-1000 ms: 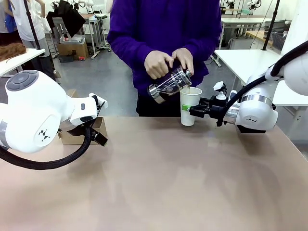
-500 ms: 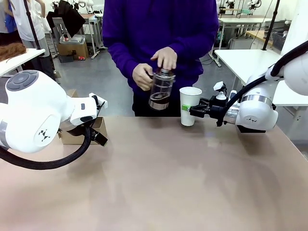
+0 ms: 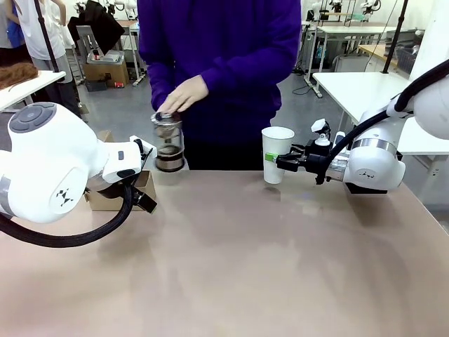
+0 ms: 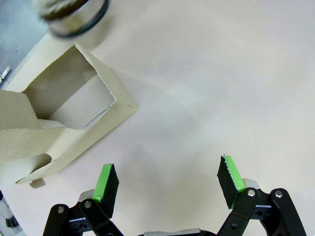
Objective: Pour a drink into a cup and package it in a carrier.
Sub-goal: When a person places the Paper Cup Lid on the 600 ml Paper Cup , lift the 600 ml Paper Cup.
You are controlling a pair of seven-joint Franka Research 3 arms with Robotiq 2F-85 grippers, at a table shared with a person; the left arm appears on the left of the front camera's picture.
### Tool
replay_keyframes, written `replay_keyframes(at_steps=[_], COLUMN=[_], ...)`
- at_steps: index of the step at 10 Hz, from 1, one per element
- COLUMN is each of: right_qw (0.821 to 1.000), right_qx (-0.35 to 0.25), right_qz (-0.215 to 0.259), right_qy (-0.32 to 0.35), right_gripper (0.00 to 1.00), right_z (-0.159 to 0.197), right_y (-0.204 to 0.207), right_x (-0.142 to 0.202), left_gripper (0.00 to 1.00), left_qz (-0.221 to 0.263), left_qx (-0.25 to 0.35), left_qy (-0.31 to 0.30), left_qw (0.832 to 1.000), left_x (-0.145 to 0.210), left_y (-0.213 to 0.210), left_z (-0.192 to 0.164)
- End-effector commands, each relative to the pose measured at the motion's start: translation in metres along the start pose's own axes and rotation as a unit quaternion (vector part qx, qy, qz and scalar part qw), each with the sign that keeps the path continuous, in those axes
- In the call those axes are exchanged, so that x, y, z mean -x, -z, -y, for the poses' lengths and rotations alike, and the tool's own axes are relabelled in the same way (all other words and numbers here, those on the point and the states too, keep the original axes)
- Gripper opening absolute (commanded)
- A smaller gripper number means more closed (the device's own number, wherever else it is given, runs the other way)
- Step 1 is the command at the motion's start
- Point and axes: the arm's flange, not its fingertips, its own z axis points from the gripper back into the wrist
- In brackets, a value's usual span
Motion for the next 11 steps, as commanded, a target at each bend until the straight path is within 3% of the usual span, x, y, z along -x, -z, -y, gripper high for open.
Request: replay_keyframes(at_steps=[1, 11], right_qw=[1.000, 1.000], right_qx=[0.003, 0.003], right_qz=[0.006, 0.006], right_qy=[0.000, 0.000], right_gripper=[0.80, 0.80], right_z=[-0.0011, -0.0011], right_y=[0.0021, 0.0021], right_x=[-0.0019, -0.0019], left_gripper=[1.00, 1.00], left_qz=[0.001, 0.001], left_qx=[0.001, 0.001], left_qy=[0.000, 0.000], left_qw=[1.000, 1.000], left_x=[0.0001, 0.0001], left_y=[-0.0004, -0.0004], left_z=[-0.0004, -0.0004])
